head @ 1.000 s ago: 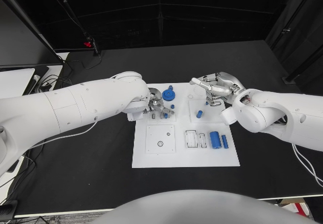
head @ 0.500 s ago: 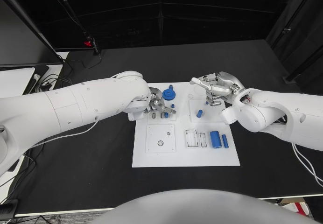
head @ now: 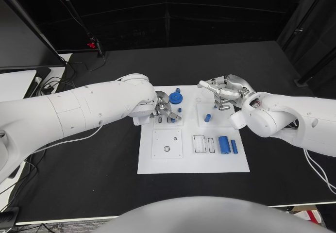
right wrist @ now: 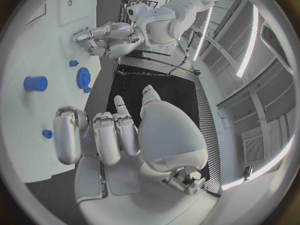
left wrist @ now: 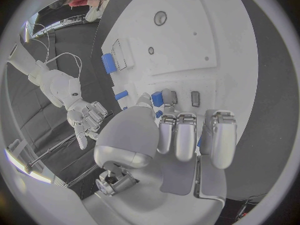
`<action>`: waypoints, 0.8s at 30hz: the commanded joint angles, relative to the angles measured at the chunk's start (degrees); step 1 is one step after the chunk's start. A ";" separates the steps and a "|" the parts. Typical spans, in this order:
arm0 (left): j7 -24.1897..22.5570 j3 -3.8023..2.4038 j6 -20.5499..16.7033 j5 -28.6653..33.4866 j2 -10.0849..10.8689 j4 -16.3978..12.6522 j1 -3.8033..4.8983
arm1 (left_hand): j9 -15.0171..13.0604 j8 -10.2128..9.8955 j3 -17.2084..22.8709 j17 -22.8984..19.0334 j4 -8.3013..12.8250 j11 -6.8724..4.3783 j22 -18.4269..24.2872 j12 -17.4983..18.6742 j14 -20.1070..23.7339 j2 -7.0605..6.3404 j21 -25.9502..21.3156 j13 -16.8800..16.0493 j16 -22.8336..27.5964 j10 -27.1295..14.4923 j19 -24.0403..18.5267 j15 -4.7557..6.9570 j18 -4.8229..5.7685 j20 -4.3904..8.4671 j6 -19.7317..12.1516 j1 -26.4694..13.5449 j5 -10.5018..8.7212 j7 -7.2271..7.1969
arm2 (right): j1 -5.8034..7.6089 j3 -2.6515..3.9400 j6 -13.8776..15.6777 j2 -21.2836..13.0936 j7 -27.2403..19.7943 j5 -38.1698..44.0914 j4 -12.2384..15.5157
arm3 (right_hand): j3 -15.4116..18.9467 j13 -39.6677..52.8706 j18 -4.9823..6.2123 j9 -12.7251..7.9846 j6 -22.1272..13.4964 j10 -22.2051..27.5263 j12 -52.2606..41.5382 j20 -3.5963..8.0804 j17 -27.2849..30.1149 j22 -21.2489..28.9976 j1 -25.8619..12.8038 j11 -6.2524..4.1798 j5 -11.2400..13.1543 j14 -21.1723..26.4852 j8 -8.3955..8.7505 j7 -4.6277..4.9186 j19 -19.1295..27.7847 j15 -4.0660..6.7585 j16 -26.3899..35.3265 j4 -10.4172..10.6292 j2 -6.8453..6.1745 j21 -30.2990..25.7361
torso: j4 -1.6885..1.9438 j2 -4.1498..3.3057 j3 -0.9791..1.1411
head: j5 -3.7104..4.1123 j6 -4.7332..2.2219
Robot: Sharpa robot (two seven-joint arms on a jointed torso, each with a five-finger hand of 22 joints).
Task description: Assemble the parts on the task board
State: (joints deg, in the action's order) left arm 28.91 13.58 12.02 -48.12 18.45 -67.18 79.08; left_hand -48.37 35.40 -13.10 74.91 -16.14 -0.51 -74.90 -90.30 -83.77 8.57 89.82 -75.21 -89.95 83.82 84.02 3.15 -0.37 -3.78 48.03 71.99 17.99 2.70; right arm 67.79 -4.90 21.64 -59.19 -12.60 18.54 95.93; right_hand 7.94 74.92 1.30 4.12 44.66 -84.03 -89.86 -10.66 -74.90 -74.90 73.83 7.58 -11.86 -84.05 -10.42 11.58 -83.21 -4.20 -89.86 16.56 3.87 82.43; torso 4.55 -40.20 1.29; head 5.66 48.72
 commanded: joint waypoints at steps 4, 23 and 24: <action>-0.08 -0.04 0.06 -0.16 -0.04 -0.01 0.02 | -0.12 -1.04 2.62 15.09 0.05 -0.53 -15.10 0.30 -6.23 1.60 0.18 -14.79 -0.05 6.18 5.98 0.49 0.37 0.39 0.16 5.74 1.05 -0.48 | 0.05 0.02 -0.36 0.02 -0.25 -0.13 0.07 | 0.33 15.08 1.18 0.06 -0.31 -5.97 -0.14 -0.04 -15.10 -11.42 -0.10 0.42 -0.08 -5.95 -0.23 0.69 0.43 -0.31 -0.14 -0.01 0.66 -0.20 | 0.02 -0.01 0.01 | 0.15 0.01; -0.80 -0.04 -0.58 -0.16 0.45 -0.14 0.01 | -0.36 -2.63 6.62 15.09 -0.61 -0.31 -15.10 0.30 -6.23 1.97 0.18 -14.79 -0.05 6.18 5.98 0.44 0.37 0.48 0.28 9.45 9.58 -0.20 | 0.02 0.00 -0.49 -0.01 0.13 -0.13 -0.09 | 0.39 15.08 1.18 0.07 -0.37 -5.97 -0.14 -0.05 -15.10 -11.43 -0.07 0.42 -0.04 -5.95 -0.34 0.70 0.42 -0.32 -0.14 0.02 0.80 -0.20 | 0.04 0.01 -0.01 | 0.16 0.06; -0.92 -0.04 -0.58 -0.16 0.49 -0.16 0.01 | -0.39 -2.69 6.84 15.09 -0.61 -0.30 -15.10 0.30 -6.23 1.98 0.18 -14.79 -0.05 6.18 5.98 0.44 0.37 0.47 0.30 9.47 10.25 -0.19 | 0.02 0.00 -0.51 -0.01 0.17 -0.13 -0.11 | 0.39 15.08 1.18 0.07 -0.37 -5.97 -0.14 -0.05 -15.10 -11.43 -0.07 0.42 -0.04 -5.95 -0.34 0.70 0.42 -0.32 -0.14 0.02 0.80 -0.20 | 0.04 0.01 -0.01 | 0.16 0.06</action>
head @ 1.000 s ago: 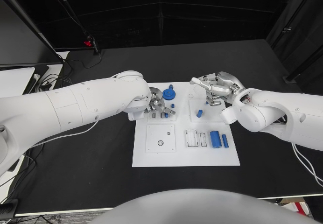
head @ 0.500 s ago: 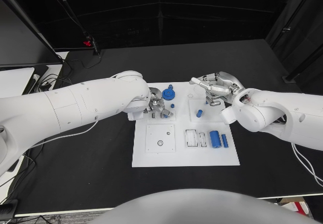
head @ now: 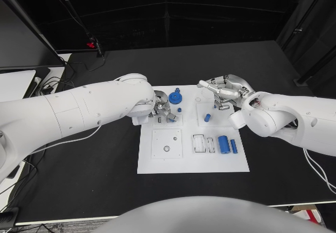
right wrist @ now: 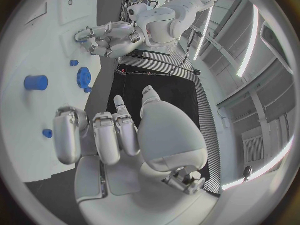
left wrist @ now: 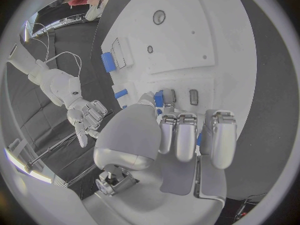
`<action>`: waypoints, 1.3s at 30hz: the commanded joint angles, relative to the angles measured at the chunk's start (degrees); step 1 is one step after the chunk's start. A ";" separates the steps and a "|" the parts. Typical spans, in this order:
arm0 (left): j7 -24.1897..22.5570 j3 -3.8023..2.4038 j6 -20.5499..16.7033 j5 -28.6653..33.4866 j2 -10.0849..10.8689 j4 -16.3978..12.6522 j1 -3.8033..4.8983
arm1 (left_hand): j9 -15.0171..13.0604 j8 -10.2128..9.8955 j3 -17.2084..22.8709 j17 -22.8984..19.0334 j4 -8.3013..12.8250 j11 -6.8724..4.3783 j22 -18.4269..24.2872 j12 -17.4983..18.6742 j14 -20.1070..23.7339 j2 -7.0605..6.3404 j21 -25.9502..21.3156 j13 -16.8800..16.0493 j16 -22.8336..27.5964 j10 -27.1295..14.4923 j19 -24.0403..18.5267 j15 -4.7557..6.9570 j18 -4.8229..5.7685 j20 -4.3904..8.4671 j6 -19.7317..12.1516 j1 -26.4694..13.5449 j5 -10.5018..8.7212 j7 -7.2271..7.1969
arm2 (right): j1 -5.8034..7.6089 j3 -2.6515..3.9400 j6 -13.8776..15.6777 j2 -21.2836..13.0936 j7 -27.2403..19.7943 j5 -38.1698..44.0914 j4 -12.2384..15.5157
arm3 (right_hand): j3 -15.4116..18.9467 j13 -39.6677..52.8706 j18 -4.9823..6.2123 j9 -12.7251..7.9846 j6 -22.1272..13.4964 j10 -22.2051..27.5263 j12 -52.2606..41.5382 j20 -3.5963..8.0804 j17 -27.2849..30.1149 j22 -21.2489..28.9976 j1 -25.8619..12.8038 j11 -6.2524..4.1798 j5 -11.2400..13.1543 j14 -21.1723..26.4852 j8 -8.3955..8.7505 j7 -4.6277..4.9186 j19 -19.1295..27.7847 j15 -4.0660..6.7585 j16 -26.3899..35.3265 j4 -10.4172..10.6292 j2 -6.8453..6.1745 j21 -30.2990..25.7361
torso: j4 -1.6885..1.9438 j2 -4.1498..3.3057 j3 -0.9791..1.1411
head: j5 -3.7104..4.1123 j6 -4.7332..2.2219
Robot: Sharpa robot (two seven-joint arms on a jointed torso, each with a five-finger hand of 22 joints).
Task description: Assemble the parts on the task board
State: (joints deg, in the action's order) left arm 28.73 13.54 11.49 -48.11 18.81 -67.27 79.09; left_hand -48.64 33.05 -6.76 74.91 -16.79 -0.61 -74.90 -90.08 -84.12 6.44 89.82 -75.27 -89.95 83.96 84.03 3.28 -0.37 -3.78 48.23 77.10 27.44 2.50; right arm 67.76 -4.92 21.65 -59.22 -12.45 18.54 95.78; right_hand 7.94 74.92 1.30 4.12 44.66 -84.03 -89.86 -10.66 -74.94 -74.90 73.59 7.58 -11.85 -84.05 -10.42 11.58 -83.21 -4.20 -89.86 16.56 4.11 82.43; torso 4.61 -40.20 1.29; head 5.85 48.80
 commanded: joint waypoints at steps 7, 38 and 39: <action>-2.72 -0.01 -1.00 -0.17 0.74 -0.53 0.00 | -0.51 -0.79 3.34 15.09 0.07 -0.06 -15.10 0.08 -5.88 3.83 0.18 -14.73 -0.05 6.04 5.97 0.24 0.37 0.40 0.18 4.72 6.38 0.14 | -0.01 -0.01 -0.58 -0.03 0.27 -0.12 -0.12 | 0.41 15.08 1.20 0.07 -0.41 -5.97 -0.14 -0.05 -15.06 -11.39 0.19 0.42 -0.03 -5.95 -0.38 0.70 0.48 -0.32 -0.14 0.02 0.62 -0.27 | -0.02 0.00 0.00 | -0.01 -0.14; -3.56 -0.02 -2.00 0.00 6.04 -4.00 0.60 | -0.88 -0.75 5.73 15.09 -0.08 -0.11 -15.10 0.08 -5.88 3.23 0.18 -14.73 -0.05 6.04 5.97 0.29 0.37 0.36 1.58 4.13 5.13 0.08 | -0.31 -0.31 -0.68 0.25 0.46 -0.12 -0.76 | 0.48 15.08 1.28 0.07 -0.49 -5.97 -0.14 -0.06 -15.06 -11.28 0.22 0.43 0.05 -5.95 -0.47 0.71 0.71 -0.32 -0.14 0.03 0.75 -0.53 | -0.01 0.01 0.02 | -0.57 -0.10; -3.36 -0.02 -1.80 0.00 6.15 -4.04 0.61 | -0.88 -0.75 5.73 15.09 -0.08 -0.11 -15.10 0.08 -5.88 3.23 0.18 -14.73 -0.05 6.04 5.97 0.29 0.37 0.36 1.58 4.13 5.13 0.08 | -0.32 -0.31 -0.68 0.27 0.45 -0.12 -0.76 | 0.48 15.08 1.30 0.07 -0.50 -5.97 -0.14 -0.06 -15.06 -11.25 0.22 0.43 0.05 -5.95 -0.48 0.71 0.76 -0.32 -0.14 0.03 0.75 -0.58 | -0.03 0.02 0.01 | -0.60 -0.10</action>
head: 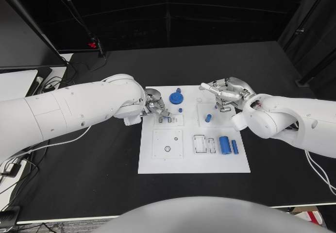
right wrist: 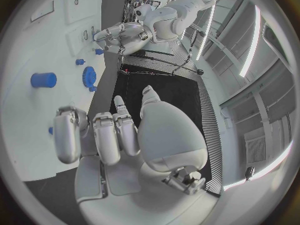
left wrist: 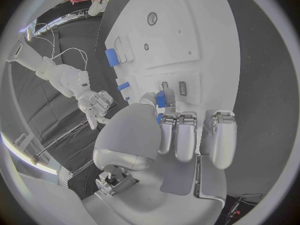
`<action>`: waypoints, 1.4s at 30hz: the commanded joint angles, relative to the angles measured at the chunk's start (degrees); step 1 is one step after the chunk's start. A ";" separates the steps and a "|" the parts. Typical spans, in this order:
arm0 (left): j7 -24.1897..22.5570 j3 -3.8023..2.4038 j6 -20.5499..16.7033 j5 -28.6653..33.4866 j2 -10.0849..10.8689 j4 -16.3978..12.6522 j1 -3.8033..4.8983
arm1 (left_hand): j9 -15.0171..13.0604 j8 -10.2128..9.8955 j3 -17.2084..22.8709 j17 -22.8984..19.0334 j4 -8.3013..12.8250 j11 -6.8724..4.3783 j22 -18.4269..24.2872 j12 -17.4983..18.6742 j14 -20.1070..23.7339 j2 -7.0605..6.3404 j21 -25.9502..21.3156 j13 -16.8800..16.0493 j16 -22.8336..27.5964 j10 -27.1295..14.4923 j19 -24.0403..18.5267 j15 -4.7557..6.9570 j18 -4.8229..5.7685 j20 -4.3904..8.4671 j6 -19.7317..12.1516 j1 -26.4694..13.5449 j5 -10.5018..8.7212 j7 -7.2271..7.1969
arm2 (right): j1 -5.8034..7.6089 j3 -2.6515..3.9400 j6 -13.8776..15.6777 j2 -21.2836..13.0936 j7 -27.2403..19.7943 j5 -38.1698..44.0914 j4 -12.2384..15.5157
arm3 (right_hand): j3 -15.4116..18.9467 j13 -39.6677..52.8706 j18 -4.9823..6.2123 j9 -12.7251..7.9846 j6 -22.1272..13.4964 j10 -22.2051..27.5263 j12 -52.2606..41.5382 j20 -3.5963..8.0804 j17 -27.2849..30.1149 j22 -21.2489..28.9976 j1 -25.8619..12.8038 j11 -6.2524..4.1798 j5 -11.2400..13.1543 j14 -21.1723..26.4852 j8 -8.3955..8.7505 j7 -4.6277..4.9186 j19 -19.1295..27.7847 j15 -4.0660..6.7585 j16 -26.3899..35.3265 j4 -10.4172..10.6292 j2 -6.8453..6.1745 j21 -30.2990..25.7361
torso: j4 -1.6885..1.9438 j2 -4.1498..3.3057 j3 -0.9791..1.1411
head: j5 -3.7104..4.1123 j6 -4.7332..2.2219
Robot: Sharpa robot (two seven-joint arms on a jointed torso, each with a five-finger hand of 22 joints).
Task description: Assemble the parts on the task board
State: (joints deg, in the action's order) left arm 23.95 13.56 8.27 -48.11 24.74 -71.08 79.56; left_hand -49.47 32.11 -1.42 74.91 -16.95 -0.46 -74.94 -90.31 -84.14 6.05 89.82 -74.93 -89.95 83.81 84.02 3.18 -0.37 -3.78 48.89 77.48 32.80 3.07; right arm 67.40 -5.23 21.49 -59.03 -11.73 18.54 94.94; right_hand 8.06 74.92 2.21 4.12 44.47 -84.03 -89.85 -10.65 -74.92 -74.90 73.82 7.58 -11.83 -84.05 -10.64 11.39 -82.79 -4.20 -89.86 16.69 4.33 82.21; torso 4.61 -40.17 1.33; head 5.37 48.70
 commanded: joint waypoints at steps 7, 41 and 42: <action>2.44 -0.04 2.10 0.00 0.88 -0.42 0.13 | -0.06 0.16 0.60 15.09 0.07 -0.29 -15.06 0.31 -5.86 3.74 0.18 -15.07 -0.05 6.19 5.98 0.40 0.37 0.34 1.12 3.52 -0.37 -0.52 | 0.04 0.00 -0.38 0.09 -0.40 -0.12 0.14 | 0.36 15.08 0.42 0.07 -0.32 -5.97 -0.15 -0.07 -15.08 -11.22 -0.01 0.43 0.04 -5.95 -0.28 0.90 0.40 -0.32 -0.14 -0.10 0.55 -0.44 | -0.10 -0.01 -0.03 | -0.15 0.06; 3.95 -0.02 2.94 -0.01 -1.53 1.55 -0.26 | -0.06 0.04 0.83 15.09 0.13 -0.34 -15.06 0.31 -5.86 3.63 0.18 -15.07 -0.05 6.19 5.98 0.40 0.37 0.32 1.16 3.39 -0.46 -0.58 | 0.03 -0.01 -0.41 0.15 -0.73 -0.12 0.41 | 0.47 15.08 0.44 0.08 -0.36 -5.97 -0.15 -0.07 -15.08 -11.17 0.00 0.43 0.07 -5.95 -0.40 0.90 0.49 -0.33 -0.14 -0.09 0.60 -0.54 | -0.10 -0.03 -0.02 | -0.20 0.54; 3.97 -0.02 3.04 -0.01 -1.64 1.61 -0.27 | -0.06 0.04 0.84 15.09 0.13 -0.34 -15.06 0.31 -5.86 3.64 0.18 -15.07 -0.05 6.19 5.98 0.40 0.37 0.32 1.16 3.39 -0.45 -0.58 | 0.03 -0.01 -0.41 0.17 -0.74 -0.12 0.42 | 0.47 15.08 0.44 0.08 -0.36 -5.97 -0.15 -0.07 -15.08 -11.17 0.00 0.43 0.07 -5.95 -0.40 0.90 0.49 -0.33 -0.14 -0.09 0.60 -0.54 | -0.11 -0.03 -0.02 | -0.18 0.53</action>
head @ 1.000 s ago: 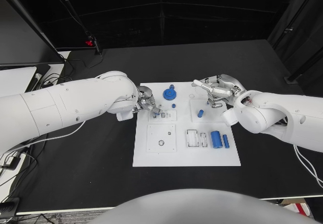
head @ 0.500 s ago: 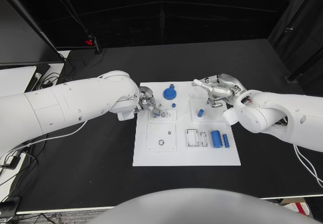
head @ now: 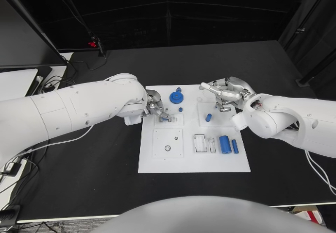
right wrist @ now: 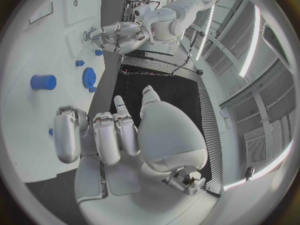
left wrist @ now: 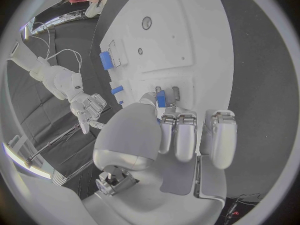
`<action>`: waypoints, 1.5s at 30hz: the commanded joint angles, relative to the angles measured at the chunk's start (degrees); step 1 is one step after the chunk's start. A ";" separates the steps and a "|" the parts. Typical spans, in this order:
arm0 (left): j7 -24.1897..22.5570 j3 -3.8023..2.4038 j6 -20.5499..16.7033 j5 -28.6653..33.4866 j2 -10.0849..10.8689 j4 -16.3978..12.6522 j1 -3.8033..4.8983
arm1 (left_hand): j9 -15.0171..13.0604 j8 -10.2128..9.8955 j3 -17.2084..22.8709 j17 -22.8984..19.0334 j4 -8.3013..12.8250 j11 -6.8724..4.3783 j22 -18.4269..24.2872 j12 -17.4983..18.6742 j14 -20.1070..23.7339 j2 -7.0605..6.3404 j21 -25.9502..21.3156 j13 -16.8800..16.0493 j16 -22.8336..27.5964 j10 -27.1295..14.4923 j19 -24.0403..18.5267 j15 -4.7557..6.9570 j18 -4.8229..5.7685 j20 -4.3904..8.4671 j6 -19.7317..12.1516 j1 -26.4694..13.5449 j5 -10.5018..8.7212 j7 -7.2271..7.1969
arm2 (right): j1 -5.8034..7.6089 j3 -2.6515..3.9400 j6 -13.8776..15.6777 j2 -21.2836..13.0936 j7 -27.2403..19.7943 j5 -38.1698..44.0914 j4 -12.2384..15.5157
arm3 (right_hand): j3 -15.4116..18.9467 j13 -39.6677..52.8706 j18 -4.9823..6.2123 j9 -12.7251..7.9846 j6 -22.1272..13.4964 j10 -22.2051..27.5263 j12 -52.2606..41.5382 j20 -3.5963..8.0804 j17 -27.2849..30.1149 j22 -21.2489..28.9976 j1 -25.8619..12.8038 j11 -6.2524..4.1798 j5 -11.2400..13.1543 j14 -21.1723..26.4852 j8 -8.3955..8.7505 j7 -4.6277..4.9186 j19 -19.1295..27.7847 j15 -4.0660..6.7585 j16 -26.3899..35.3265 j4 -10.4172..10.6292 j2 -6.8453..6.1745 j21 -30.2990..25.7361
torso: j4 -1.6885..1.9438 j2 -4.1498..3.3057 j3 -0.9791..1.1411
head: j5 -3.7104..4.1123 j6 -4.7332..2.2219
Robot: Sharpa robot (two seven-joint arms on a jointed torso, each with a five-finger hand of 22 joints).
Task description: Assemble the parts on the task board
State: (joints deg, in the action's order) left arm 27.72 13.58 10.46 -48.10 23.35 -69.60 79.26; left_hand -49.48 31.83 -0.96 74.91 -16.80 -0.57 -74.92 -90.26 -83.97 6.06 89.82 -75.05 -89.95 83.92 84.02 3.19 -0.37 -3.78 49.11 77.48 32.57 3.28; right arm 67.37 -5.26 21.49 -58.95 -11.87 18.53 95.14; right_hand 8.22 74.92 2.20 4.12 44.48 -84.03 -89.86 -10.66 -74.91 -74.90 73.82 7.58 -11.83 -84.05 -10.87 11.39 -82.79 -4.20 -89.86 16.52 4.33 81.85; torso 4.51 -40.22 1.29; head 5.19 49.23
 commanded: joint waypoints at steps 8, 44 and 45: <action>-0.10 -0.04 1.56 -0.02 -0.90 0.50 -0.03 | -0.04 0.27 0.52 15.09 -0.04 -0.24 -15.08 0.26 -6.03 3.70 0.18 -14.95 -0.05 6.08 5.98 0.39 0.37 0.31 0.92 3.36 -0.20 -0.79 | 0.06 0.02 -0.44 0.12 -0.61 -0.12 0.29 | 0.32 15.08 0.46 0.08 -0.36 -5.97 -0.14 -0.07 -15.09 -11.17 0.00 0.43 0.06 -5.95 -0.16 0.90 0.49 -0.33 -0.14 0.09 0.61 -0.18 | -0.05 0.01 -0.02 | 0.04 0.06; 1.20 -0.04 3.97 -0.02 -1.81 1.63 -0.22 | -0.03 -0.15 1.13 15.09 -0.10 -0.16 -15.08 0.26 -6.03 3.55 0.18 -14.95 -0.05 6.08 5.98 0.35 0.37 0.27 0.74 2.88 -0.62 -0.68 | 0.06 0.02 -0.56 -0.02 -0.64 -0.13 0.50 | 0.48 15.08 0.48 0.09 -0.40 -5.97 -0.14 -0.07 -15.09 -11.14 -0.08 0.43 0.08 -5.95 -0.33 0.90 0.55 -0.34 -0.14 0.13 0.70 -0.26 | 0.02 0.00 -0.02 | 0.41 0.49; 1.21 -0.04 3.97 -0.02 -1.85 1.69 -0.24 | -0.03 -0.15 1.15 15.09 -0.10 -0.15 -15.08 0.26 -6.03 3.58 0.18 -14.95 -0.05 6.08 5.98 0.35 0.37 0.27 0.75 2.86 -0.62 -0.68 | 0.06 0.02 -0.55 -0.02 -0.64 -0.13 0.50 | 0.50 15.08 0.51 0.09 -0.41 -5.97 -0.14 -0.07 -15.09 -11.09 -0.09 0.43 0.08 -5.95 -0.34 0.90 0.65 -0.34 -0.14 0.13 0.71 -0.37 | 0.01 0.00 -0.01 | 0.40 0.50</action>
State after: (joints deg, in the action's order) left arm 28.19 13.36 13.07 -48.07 21.59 -68.01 79.31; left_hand -49.48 31.88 -0.07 74.91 -16.87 -0.56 -74.91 -90.14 -83.98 6.06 89.82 -75.03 -89.95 83.90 84.02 3.15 -0.37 -3.78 49.37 77.48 32.35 3.42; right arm 67.37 -5.26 21.44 -58.95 -11.94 18.53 95.45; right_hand 8.36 74.92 2.19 4.12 44.47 -84.03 -89.85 -10.86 -74.91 -74.90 73.82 7.58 -11.83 -84.05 -10.87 11.39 -82.59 -4.20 -89.86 16.67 4.33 81.85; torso 4.53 -40.20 1.27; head 5.56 49.72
